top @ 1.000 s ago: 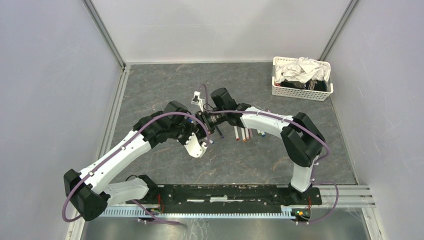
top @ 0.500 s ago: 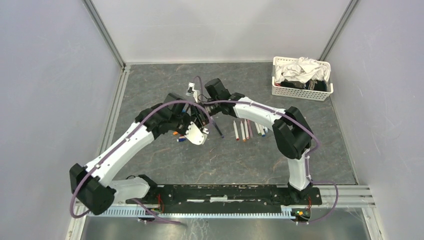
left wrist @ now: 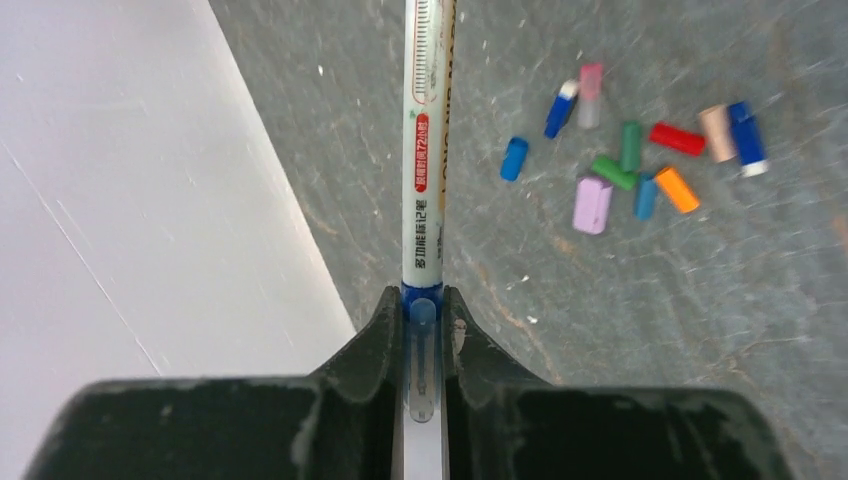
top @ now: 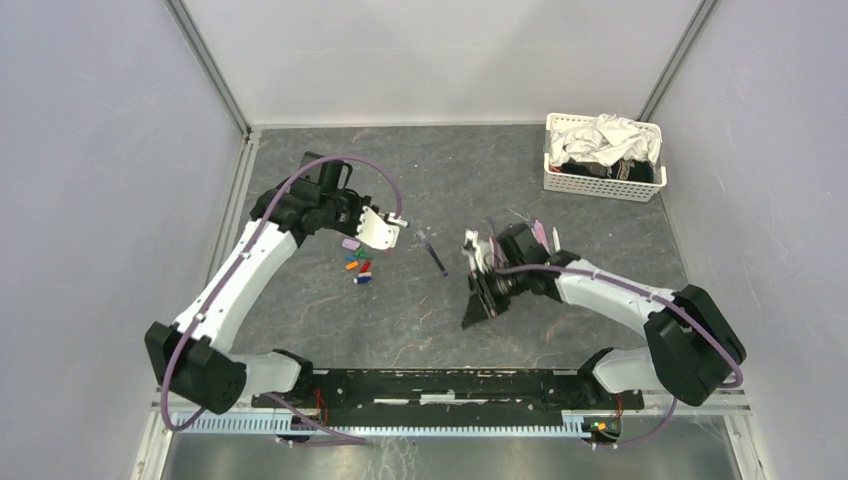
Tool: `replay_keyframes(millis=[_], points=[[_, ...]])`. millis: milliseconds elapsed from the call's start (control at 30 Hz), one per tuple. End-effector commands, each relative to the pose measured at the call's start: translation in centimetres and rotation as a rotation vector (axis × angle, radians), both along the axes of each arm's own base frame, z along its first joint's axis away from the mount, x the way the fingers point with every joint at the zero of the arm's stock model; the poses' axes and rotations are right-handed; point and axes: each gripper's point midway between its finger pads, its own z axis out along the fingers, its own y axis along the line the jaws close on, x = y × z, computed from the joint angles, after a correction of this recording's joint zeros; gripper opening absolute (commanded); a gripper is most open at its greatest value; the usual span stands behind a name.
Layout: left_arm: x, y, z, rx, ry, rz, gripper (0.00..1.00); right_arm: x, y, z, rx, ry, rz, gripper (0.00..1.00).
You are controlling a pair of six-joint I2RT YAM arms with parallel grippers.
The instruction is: Open the pen caps
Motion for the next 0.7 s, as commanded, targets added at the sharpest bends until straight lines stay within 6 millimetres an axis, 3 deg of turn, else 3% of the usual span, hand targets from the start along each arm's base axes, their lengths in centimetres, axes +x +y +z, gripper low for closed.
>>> replay_keyframes(millis=[0,100,167,233,400,667], points=[[-6.3,-2.2,2.0,-0.143,0.137,-0.067,0.02,7.6,4.1,9.7,0.206,-0.31,0.016,0.37],[-8.4,-3.2,0.8,-0.142,0.197,-0.091,0.02,10.5,6.3,16.0,0.315,-0.389,0.018,0.63],[-9.0,-3.7,0.0,-0.137,0.23,-0.095,0.02,11.4,7.7,17.9,0.371,-0.366,0.022,0.71],[-9.8,-4.3,-0.7,-0.125,0.257,-0.107,0.02,12.2,9.1,19.6,0.411,-0.372,0.034,0.73],[-9.9,-5.7,-0.9,-0.115,0.243,-0.116,0.02,12.9,11.9,18.9,0.374,-0.314,0.096,0.74],[-9.0,-6.0,-0.5,-0.109,0.212,-0.11,0.02,10.9,14.7,15.4,0.33,-0.215,0.192,0.66]])
